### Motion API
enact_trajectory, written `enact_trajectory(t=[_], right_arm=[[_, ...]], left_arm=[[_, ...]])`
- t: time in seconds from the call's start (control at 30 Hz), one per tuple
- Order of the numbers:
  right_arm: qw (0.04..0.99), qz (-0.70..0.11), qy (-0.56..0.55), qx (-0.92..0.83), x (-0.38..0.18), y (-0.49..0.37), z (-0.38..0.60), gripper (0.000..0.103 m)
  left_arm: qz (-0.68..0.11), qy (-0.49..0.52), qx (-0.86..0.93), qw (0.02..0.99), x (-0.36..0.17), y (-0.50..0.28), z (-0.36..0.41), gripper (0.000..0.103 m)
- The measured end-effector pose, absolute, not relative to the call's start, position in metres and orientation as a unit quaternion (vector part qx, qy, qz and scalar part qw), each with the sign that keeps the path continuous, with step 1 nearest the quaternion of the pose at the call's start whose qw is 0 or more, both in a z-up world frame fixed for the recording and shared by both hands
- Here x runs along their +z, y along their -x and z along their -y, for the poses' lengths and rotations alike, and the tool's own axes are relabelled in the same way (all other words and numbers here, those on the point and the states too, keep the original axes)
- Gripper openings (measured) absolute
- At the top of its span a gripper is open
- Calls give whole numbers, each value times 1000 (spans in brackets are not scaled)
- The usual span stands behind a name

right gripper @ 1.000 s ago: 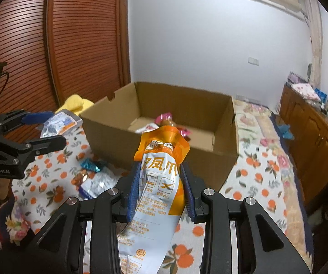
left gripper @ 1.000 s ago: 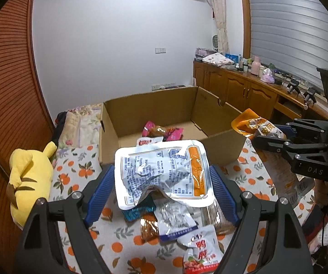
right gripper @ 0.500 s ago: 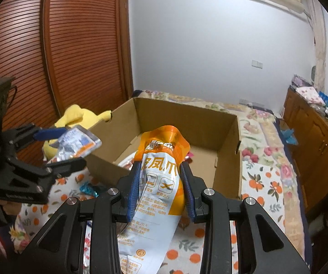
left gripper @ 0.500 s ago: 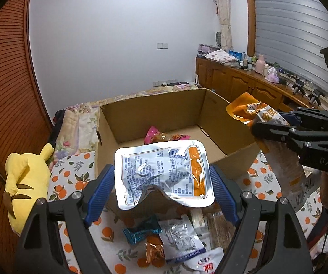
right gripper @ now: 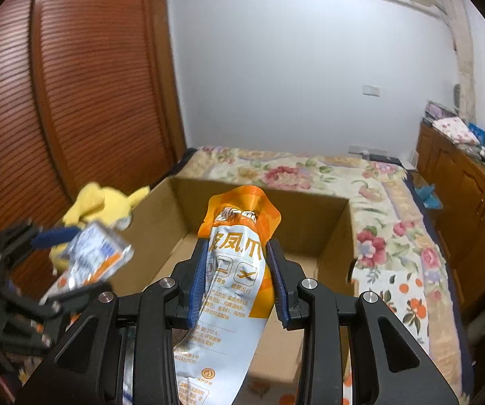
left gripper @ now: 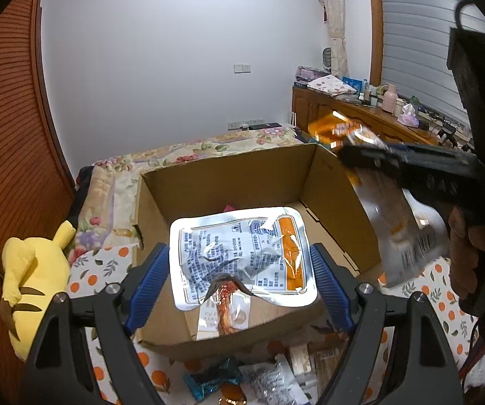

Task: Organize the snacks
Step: 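Carry both held packs up and over the cardboard box, then open both tools to drop the packs into the box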

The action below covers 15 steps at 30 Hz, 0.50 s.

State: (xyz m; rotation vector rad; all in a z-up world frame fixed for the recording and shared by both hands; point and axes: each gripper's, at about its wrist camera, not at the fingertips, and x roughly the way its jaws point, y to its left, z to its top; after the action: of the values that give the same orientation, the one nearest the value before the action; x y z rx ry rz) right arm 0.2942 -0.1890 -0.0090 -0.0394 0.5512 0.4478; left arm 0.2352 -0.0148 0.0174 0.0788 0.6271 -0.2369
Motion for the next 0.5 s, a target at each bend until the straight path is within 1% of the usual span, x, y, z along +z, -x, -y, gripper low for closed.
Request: enact_trajectory(t=[0.27, 0.5], right_arm=[[960, -239, 7, 146, -12, -319, 196, 34], [957, -256, 48, 127, -29, -323, 176, 34]], left_arm=[[-324, -31, -106, 940, -1, -248, 16, 83], [-327, -36, -98, 939, -5, -253, 17, 84]])
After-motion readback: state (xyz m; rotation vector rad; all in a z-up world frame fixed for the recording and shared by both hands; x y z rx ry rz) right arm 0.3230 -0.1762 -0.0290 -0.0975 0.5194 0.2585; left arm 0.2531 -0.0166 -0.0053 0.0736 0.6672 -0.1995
